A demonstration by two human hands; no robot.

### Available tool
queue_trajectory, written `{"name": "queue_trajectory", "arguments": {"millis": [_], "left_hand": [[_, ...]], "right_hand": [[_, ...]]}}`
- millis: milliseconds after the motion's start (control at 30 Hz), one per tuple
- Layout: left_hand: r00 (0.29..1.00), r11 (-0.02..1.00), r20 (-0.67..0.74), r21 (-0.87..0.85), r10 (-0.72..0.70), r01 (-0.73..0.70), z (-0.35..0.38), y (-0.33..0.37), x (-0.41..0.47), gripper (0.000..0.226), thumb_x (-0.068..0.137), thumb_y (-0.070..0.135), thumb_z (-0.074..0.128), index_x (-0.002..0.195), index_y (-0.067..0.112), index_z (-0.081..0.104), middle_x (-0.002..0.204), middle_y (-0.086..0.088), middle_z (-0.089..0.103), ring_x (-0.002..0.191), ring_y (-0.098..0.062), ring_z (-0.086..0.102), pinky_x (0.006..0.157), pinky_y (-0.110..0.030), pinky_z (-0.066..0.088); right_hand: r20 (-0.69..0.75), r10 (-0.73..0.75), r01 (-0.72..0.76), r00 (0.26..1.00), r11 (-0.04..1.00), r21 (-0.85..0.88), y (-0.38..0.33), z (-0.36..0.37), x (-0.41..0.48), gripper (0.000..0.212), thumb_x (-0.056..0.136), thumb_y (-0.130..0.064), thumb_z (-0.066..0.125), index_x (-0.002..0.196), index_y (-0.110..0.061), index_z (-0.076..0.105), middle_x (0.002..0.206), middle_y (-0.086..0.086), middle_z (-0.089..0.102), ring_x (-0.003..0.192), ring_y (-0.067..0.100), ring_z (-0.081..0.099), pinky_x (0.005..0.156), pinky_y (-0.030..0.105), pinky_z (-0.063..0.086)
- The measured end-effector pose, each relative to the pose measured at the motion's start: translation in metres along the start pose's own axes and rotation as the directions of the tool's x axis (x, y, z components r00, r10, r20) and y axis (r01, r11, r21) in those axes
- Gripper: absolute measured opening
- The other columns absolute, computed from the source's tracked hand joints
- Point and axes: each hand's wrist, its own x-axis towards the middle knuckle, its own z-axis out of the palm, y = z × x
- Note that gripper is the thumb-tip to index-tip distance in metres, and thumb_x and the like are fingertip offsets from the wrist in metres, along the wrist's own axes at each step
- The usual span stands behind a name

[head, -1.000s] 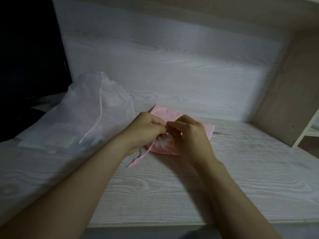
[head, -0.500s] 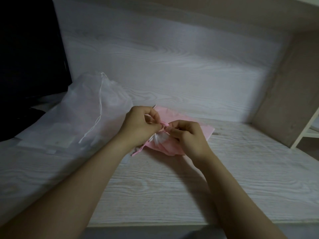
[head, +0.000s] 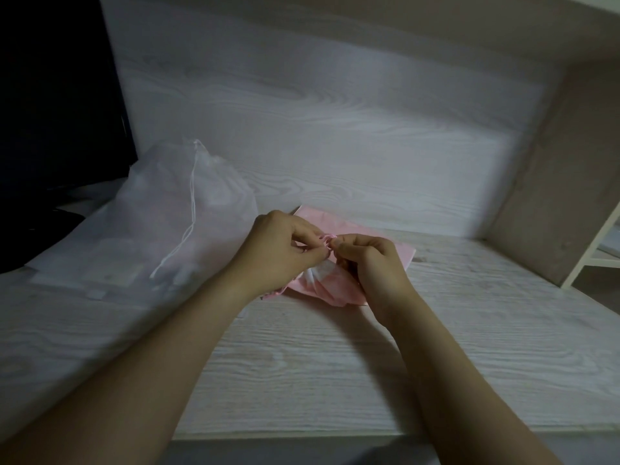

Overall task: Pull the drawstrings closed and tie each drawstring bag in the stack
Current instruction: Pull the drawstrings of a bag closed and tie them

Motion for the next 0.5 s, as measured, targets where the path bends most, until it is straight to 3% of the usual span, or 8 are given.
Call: {"name": "queue_trajectory", "arguments": {"millis": [133, 200, 267, 333, 367, 433, 500], "left_hand": [[0.996, 0.998, -0.074, 0.021, -0.055, 0.056, -0.001, 0.004, 0.003, 0.012, 0.078, 0.038, 0.076, 0.07, 0.03, 0.078, 0.104, 0.015, 0.078, 0.099, 0.006, 0.07, 0.09, -0.022, 0.055], [0.99, 0.983, -0.062, -0.146, -0.124, 0.114, -0.003, 0.005, 0.006, 0.015, 0.081, 0.032, 0.071, 0.074, 0.022, 0.08, 0.103, 0.009, 0.079, 0.099, -0.001, 0.072, 0.091, -0.027, 0.053], [0.975, 0.905, -0.018, -0.378, -0.22, 0.197, -0.009, 0.008, 0.009, 0.017, 0.089, 0.023, 0.071, 0.087, 0.014, 0.084, 0.1, -0.003, 0.081, 0.096, -0.017, 0.074, 0.089, -0.036, 0.055], [0.963, 0.816, 0.024, -0.526, -0.267, 0.24, -0.016, 0.014, 0.011, 0.023, 0.093, 0.028, 0.069, 0.086, 0.013, 0.085, 0.102, -0.01, 0.081, 0.109, -0.035, 0.072, 0.104, -0.05, 0.052], [0.961, 0.748, 0.055, -0.617, -0.271, 0.246, -0.018, 0.017, 0.011, 0.029, 0.095, 0.029, 0.066, 0.077, 0.014, 0.084, 0.099, -0.011, 0.08, 0.112, -0.039, 0.07, 0.109, -0.051, 0.048], [0.944, 0.502, 0.142, -0.818, -0.297, 0.281, -0.023, 0.023, 0.012, 0.046, 0.097, 0.03, 0.063, 0.054, 0.015, 0.071, 0.076, -0.007, 0.071, 0.091, -0.032, 0.073, 0.105, -0.047, 0.054], [0.929, 0.289, 0.205, -0.91, -0.308, 0.296, -0.028, 0.025, 0.012, 0.048, 0.097, 0.035, 0.061, 0.052, 0.022, 0.048, 0.057, 0.002, 0.042, 0.057, -0.016, 0.051, 0.079, -0.037, 0.06]], "right_hand": [[-0.054, 0.012, -0.014, 0.998, 1.0, -0.023, 0.001, -0.001, 0.001, 0.016, 0.095, -0.008, 0.069, 0.088, 0.005, 0.074, 0.063, 0.005, 0.057, 0.061, 0.014, 0.048, 0.056, 0.023, 0.042], [-0.09, 0.02, -0.023, 0.996, 0.999, -0.04, 0.002, -0.002, 0.002, 0.016, 0.094, -0.01, 0.071, 0.081, -0.002, 0.075, 0.061, 0.001, 0.059, 0.06, 0.014, 0.05, 0.059, 0.024, 0.044], [-0.119, 0.024, -0.03, 0.993, 0.998, -0.052, 0.003, -0.003, 0.003, 0.018, 0.093, -0.01, 0.072, 0.076, -0.007, 0.075, 0.061, 0.0, 0.061, 0.062, 0.014, 0.052, 0.061, 0.026, 0.046], [-0.145, 0.027, -0.035, 0.989, 0.998, -0.055, 0.004, -0.004, 0.005, 0.016, 0.093, -0.01, 0.072, 0.079, -0.005, 0.076, 0.063, 0.001, 0.063, 0.064, 0.015, 0.053, 0.063, 0.026, 0.047], [-0.159, 0.03, -0.041, 0.987, 0.997, -0.063, 0.005, -0.005, 0.005, 0.015, 0.094, -0.01, 0.072, 0.081, -0.003, 0.077, 0.064, 0.001, 0.064, 0.065, 0.014, 0.055, 0.063, 0.026, 0.048], [-0.17, 0.025, -0.043, 0.985, 0.994, -0.1, 0.006, -0.006, 0.006, 0.016, 0.094, -0.01, 0.072, 0.081, -0.002, 0.077, 0.063, -0.001, 0.065, 0.062, 0.01, 0.057, 0.061, 0.022, 0.049], [-0.158, -0.006, -0.019, 0.987, 0.987, -0.161, 0.008, -0.005, 0.005, 0.015, 0.094, -0.011, 0.074, 0.081, -0.004, 0.078, 0.063, -0.004, 0.068, 0.058, 0.006, 0.06, 0.058, 0.019, 0.049]]}}
